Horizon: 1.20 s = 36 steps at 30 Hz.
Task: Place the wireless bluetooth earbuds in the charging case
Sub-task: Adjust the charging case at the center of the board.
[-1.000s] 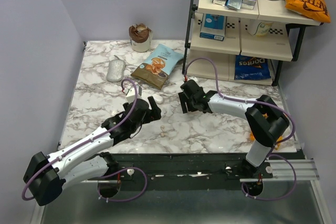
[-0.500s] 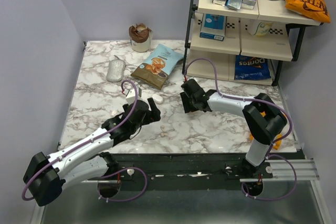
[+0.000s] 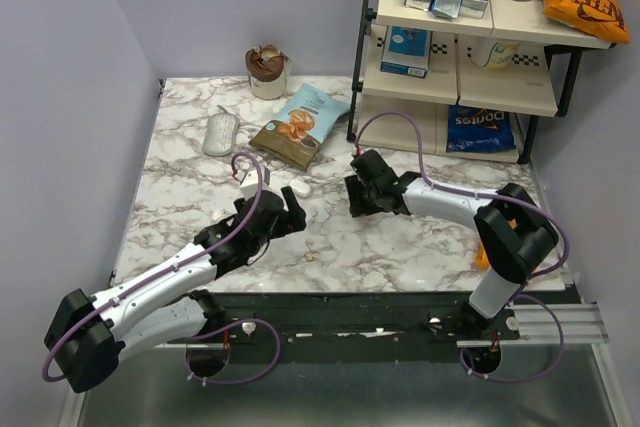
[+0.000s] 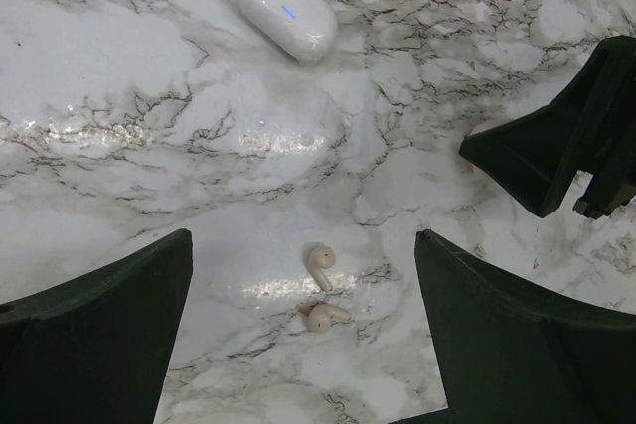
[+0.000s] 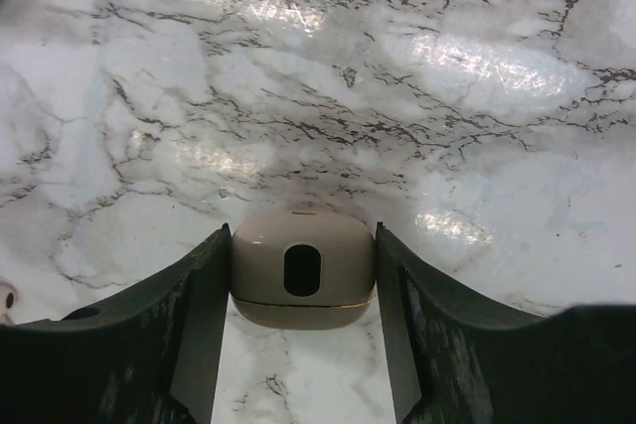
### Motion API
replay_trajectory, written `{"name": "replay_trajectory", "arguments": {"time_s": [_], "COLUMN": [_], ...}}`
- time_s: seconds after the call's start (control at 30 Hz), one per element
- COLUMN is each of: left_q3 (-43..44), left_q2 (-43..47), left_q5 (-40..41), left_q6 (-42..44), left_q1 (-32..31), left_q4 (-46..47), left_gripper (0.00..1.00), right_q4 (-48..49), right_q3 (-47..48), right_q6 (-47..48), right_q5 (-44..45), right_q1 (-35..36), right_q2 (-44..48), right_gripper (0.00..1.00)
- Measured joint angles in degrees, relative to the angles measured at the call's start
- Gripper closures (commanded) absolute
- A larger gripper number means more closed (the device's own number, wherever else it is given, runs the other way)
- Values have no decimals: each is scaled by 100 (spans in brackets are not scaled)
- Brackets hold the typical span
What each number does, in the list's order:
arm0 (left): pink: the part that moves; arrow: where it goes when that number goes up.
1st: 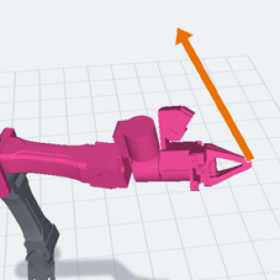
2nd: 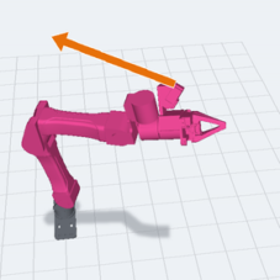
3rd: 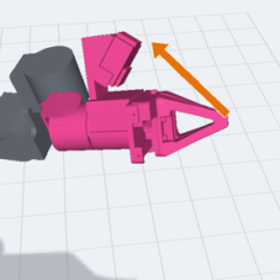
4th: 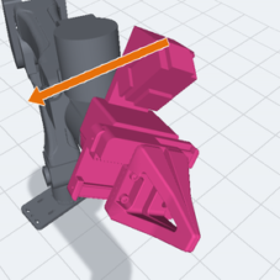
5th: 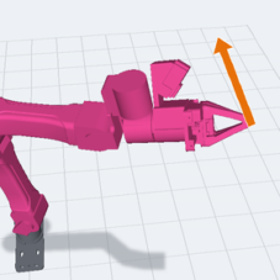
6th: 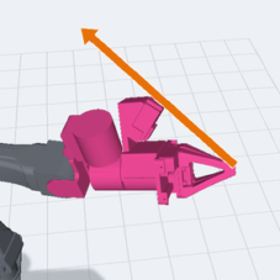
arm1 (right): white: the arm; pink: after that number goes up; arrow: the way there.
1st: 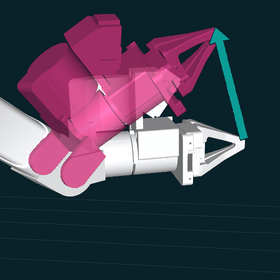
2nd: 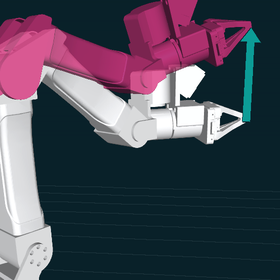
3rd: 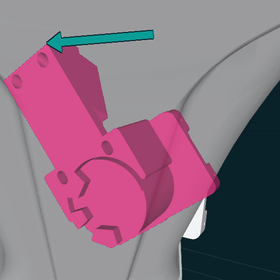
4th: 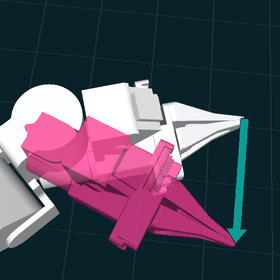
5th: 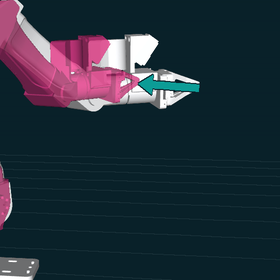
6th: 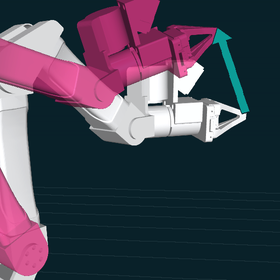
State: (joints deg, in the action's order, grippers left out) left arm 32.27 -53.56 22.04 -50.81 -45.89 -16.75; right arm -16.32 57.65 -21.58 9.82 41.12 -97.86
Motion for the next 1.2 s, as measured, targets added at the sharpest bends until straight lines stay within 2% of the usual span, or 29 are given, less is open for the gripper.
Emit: {"name": "replay_trajectory", "arguments": {"time_s": [0.2,0.4,0.57,0.77,1.0,1.07,1.2], "left_q3": [-20,-109,-278,-498,-509,-509,-509], "left_q2": [2,136,479,1016,981,962,946], "left_q5": [0,-2,-83,-131,-129,-129,-129], "left_q6": [22,129,302,420,415,407,402], "left_q1": [0,0,0,0,0,0,0], "left_q4": [-2,-4,31,129,118,118,120], "left_gripper": [1,1,2,1,1,1,1], "right_q4": [234,354,374,417,446,455,479], "right_q3": [-363,-514,-514,-509,-138,-39,44], "right_q6": [315,1427,2201,2645,2940,3005,3069], "right_q5": [-695,-1169,-1239,-1027,-754,-752,-778], "right_q1": [81,881,1475,1462,1427,1416,1322], "right_q2": [442,573,514,192,-153,-238,-308], "right_gripper": [71,73,71,69,69,66,45]}}
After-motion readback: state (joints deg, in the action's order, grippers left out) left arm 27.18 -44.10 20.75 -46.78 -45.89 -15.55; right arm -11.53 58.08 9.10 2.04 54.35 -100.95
